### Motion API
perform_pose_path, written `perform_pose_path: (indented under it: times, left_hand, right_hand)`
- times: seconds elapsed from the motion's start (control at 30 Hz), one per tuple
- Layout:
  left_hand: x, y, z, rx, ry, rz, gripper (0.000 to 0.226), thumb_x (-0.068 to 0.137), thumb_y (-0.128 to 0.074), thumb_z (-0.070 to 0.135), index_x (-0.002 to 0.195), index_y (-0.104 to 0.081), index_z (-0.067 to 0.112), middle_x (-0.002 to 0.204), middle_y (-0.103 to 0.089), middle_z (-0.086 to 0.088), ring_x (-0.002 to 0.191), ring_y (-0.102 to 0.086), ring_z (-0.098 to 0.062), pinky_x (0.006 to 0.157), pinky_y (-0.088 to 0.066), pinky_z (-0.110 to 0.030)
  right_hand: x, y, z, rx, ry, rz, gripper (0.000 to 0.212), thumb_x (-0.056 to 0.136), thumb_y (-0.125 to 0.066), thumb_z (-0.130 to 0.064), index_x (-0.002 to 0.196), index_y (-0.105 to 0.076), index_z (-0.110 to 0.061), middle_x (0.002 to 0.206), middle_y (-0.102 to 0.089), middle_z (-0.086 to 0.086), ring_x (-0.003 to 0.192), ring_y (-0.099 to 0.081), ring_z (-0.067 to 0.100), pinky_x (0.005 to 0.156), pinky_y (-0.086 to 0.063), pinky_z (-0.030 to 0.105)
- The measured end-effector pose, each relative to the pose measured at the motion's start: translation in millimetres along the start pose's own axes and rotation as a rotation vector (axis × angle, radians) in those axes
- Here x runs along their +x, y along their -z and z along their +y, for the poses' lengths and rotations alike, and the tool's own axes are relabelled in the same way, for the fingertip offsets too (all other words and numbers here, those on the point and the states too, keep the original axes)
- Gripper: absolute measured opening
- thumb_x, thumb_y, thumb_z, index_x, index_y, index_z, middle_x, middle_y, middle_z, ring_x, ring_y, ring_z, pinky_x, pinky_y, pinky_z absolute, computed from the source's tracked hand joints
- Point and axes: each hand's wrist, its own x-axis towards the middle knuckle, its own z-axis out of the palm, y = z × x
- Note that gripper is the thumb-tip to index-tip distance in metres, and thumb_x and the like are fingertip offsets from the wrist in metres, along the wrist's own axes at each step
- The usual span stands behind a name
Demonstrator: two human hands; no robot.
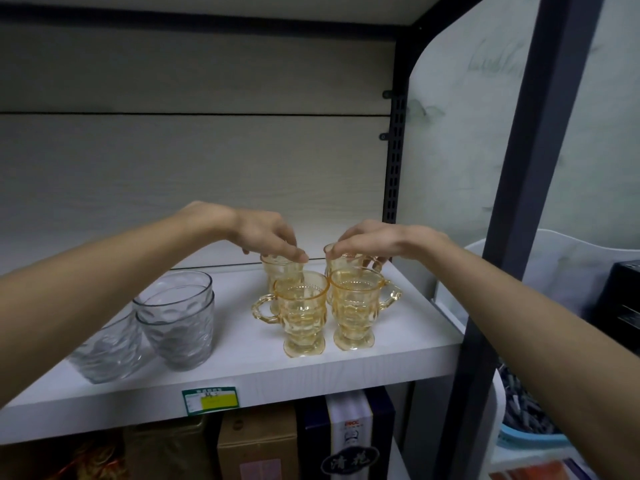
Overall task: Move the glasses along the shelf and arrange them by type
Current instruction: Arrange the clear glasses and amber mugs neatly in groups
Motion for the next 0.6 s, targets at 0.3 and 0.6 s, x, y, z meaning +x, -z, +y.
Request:
perform_pose_path:
  times: [0.3,0.6]
  left_hand:
    - [1,-12,14,-0.029,0.059,0.043,0.068,0.100,-0.046,0.064,0.106,-0.074,0.002,0.098,-0.073,-0.003,0.091,-0.067,-0.030,0.087,-0.055,-0.040]
    - [-4,-14,28,0.013,0.142,0.026,0.076,0.097,-0.043,0.070,0.110,-0.074,0.002,0.111,-0.076,-0.012,0.078,-0.066,-0.023,0.063,-0.053,-0.033]
  right_hand:
    - [-23,-3,-7,0.040,0.034,-0.011,0.047,0.089,-0.066,-0.058,0.125,-0.068,-0.028,0.118,-0.067,-0.003,0.110,-0.064,0.019,0.095,-0.054,0.040]
    - [-35,-11,-11,0.095,0.004,0.036,0.054,0.096,-0.052,-0.060,0.134,-0.063,-0.023,0.122,-0.065,0.004,0.108,-0.063,0.023,0.100,-0.051,0.042]
